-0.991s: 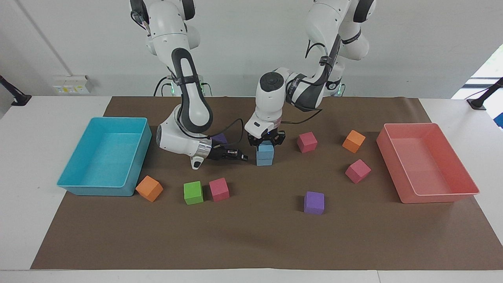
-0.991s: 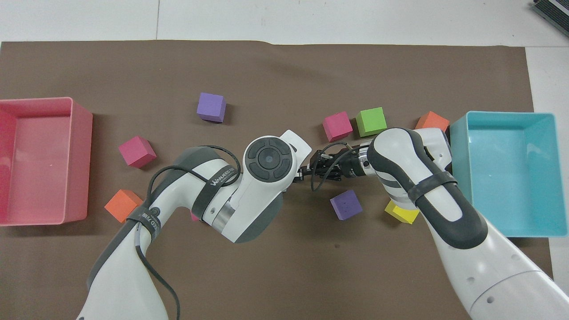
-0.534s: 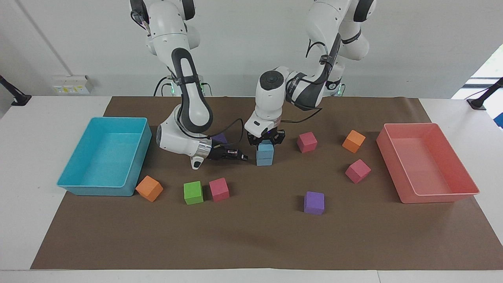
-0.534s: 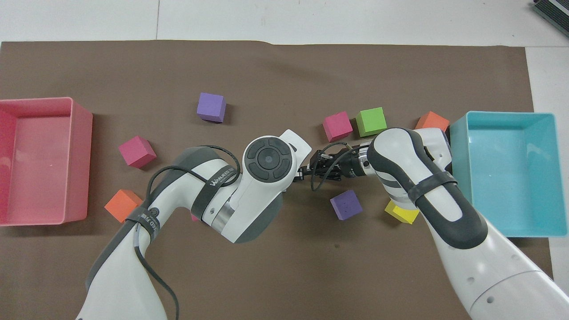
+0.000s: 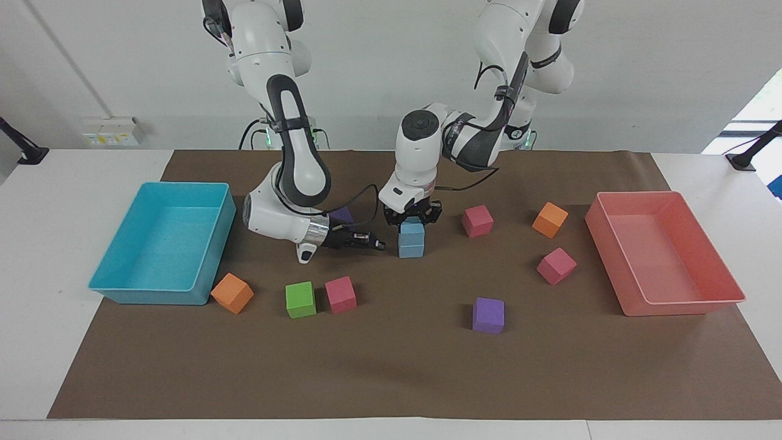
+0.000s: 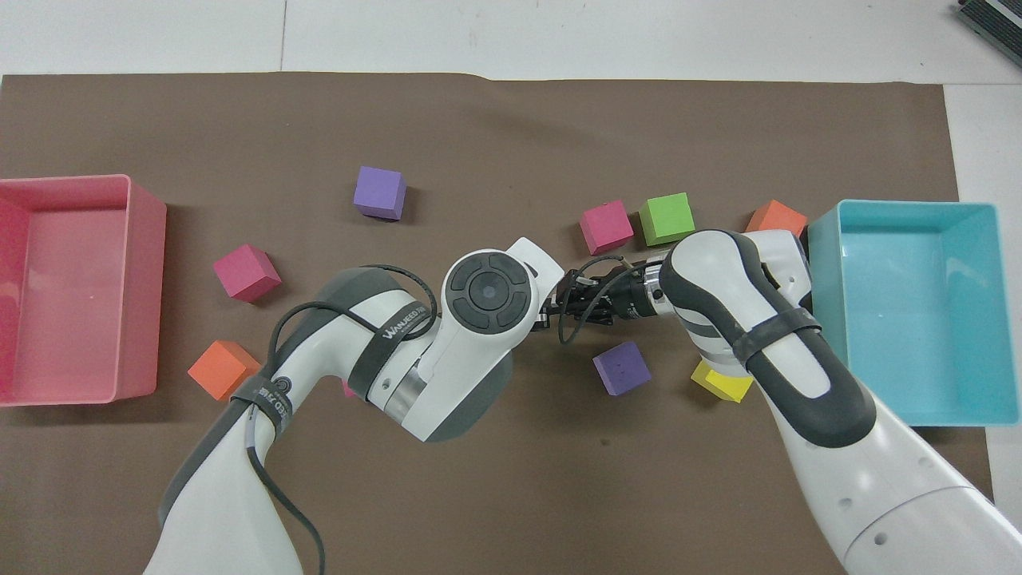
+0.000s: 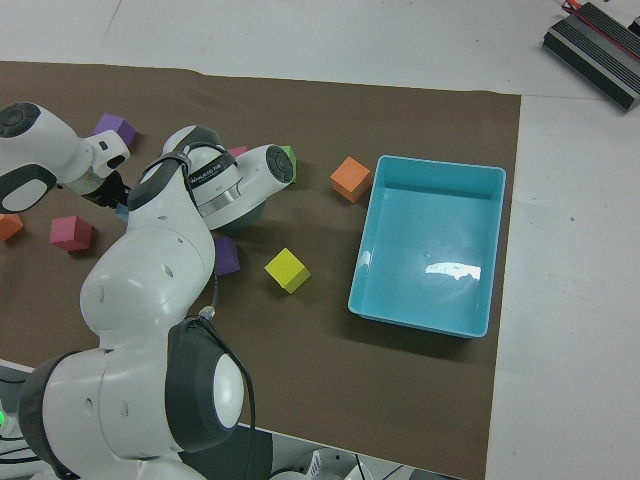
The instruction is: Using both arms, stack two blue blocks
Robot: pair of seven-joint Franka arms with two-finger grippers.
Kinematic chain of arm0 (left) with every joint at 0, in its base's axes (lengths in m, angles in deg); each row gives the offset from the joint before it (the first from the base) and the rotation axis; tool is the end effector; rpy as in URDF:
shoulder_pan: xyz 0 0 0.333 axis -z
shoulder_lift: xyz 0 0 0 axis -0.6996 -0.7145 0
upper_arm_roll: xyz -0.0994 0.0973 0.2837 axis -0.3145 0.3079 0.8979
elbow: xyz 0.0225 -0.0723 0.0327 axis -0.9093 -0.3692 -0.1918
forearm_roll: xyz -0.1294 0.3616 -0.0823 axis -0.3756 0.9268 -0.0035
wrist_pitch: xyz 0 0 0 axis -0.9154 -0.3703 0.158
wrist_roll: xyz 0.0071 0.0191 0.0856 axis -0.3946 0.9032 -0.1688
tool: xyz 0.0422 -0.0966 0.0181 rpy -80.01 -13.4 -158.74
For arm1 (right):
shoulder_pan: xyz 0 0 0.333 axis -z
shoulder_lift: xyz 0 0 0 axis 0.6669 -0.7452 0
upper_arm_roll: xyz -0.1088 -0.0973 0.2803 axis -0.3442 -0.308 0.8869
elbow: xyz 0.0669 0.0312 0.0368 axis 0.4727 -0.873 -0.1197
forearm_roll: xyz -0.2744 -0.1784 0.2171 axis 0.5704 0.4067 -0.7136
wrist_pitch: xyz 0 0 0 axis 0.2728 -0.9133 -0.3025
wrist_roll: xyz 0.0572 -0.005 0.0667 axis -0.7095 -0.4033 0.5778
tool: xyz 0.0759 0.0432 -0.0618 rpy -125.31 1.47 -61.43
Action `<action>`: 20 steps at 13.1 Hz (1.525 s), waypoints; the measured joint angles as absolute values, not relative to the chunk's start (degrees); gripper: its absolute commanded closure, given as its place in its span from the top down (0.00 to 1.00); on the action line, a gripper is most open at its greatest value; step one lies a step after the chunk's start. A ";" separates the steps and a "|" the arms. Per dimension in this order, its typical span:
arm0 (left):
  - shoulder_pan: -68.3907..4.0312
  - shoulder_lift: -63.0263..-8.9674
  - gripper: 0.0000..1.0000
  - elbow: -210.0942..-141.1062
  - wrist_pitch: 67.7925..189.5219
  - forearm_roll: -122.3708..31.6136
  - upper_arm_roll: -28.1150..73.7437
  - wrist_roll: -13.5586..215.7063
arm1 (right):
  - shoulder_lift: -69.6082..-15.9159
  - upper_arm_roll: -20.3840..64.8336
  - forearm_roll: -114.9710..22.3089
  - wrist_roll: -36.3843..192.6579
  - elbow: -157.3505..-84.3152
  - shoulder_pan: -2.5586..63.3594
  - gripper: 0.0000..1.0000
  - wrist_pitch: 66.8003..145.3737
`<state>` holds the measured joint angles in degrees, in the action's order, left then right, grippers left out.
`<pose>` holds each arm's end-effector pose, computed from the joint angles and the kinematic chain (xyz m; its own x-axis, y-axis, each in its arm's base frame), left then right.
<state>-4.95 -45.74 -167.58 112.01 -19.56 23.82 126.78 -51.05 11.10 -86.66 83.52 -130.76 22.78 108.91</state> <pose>0.4852 -0.4256 0.3716 0.9999 -0.0086 0.0093 -0.0087 -0.9999 0.0121 0.5678 0.2024 0.2591 0.9262 -0.1528 -0.3447 -0.3678 -0.5670 -0.7370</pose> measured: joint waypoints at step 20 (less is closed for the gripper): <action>-5.99 -42.75 1.00 -167.52 111.29 -19.56 25.08 126.78 | -51.05 11.10 -86.66 83.52 -130.77 22.78 0.00 108.91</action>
